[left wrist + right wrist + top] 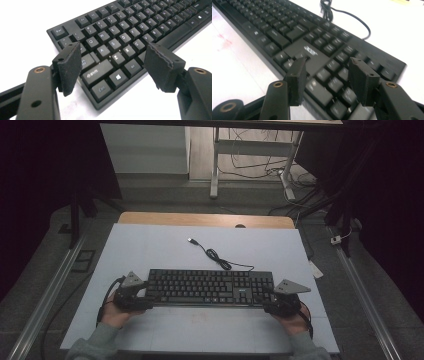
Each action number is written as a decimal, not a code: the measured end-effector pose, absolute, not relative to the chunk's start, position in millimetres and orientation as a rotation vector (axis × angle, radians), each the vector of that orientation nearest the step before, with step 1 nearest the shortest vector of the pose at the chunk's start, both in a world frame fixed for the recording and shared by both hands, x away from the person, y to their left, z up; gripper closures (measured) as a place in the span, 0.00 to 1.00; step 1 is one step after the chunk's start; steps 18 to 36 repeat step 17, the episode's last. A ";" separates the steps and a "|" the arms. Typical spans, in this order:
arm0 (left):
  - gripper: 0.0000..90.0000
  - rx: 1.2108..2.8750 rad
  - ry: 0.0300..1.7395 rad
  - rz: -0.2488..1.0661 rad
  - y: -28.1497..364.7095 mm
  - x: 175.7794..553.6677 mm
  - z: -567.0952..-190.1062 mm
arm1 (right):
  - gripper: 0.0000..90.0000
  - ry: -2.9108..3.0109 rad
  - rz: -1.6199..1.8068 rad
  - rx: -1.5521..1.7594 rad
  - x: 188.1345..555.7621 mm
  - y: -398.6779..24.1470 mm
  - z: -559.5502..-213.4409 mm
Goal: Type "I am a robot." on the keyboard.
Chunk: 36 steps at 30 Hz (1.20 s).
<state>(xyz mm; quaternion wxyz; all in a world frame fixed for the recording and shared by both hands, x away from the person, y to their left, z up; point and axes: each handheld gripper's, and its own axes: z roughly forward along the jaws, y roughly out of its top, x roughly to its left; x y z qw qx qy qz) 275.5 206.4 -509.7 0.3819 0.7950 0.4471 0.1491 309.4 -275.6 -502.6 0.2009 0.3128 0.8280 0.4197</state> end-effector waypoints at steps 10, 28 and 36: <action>0.34 2.033 1.132 0.376 206.1 273.8 -510.0 | 0.52 2.314 1.173 0.860 308.4 -279.8 -503.8; 0.34 2.037 1.126 0.376 206.1 274.6 -510.8 | 0.51 2.311 1.194 0.851 309.2 -279.6 -503.5; 0.34 2.037 1.126 0.376 206.1 274.6 -510.8 | 0.51 2.311 1.194 0.851 309.2 -279.6 -503.5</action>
